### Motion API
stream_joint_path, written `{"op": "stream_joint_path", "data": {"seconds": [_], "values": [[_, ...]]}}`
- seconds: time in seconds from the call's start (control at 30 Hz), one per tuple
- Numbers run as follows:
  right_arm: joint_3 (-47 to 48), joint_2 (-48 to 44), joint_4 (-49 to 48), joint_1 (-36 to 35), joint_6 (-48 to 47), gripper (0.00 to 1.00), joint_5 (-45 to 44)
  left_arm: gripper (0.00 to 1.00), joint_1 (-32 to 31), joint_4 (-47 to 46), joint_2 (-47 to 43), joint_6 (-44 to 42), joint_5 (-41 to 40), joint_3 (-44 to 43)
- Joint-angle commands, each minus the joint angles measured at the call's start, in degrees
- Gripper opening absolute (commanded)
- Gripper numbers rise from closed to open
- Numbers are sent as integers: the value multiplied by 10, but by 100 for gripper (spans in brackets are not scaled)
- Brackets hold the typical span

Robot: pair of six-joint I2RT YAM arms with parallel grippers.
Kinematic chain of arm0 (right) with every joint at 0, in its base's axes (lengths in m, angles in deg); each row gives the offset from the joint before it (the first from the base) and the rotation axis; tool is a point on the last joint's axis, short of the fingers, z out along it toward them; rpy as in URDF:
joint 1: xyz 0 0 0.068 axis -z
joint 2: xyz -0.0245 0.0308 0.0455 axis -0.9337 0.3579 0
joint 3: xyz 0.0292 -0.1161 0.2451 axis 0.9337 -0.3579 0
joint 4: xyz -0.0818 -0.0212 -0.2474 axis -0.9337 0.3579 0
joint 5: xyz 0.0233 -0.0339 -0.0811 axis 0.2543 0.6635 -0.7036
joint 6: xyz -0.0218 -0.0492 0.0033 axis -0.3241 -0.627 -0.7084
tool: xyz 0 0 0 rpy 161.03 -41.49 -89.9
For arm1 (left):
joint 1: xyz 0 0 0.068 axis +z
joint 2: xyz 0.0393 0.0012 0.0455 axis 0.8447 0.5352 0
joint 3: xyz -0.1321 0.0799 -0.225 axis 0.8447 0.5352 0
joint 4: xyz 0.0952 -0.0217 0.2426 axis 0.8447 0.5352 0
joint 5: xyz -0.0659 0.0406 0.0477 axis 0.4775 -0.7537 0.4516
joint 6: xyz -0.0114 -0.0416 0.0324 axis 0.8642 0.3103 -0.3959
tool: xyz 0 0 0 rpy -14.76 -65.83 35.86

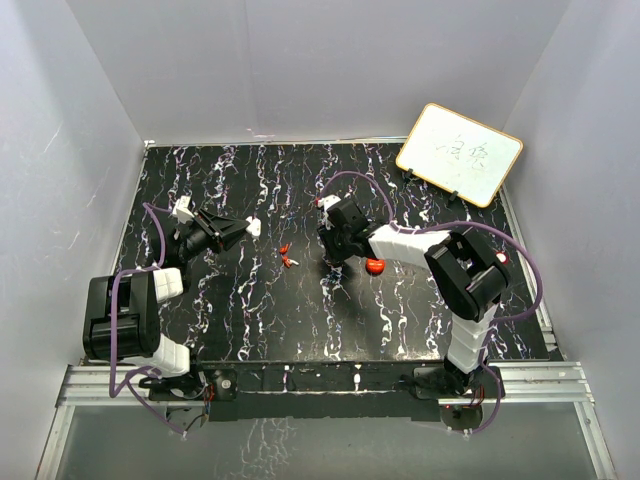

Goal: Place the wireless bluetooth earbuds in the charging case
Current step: Pick up the earbud from the center of the board.

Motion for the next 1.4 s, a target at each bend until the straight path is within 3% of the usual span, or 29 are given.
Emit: {"op": "stream_joint_path", "data": {"seconds": [0.0, 0.47, 1.37], "values": [[20, 13, -16, -4, -5, 30, -12, 0, 4, -10, -17, -6, 10, 8], [17, 13, -9, -4, -7, 36, -55, 0, 4, -12, -14, -5, 10, 10], [45, 23, -28, -8, 32, 35, -139, 0, 4, -14, -12, -4, 9, 11]]}}
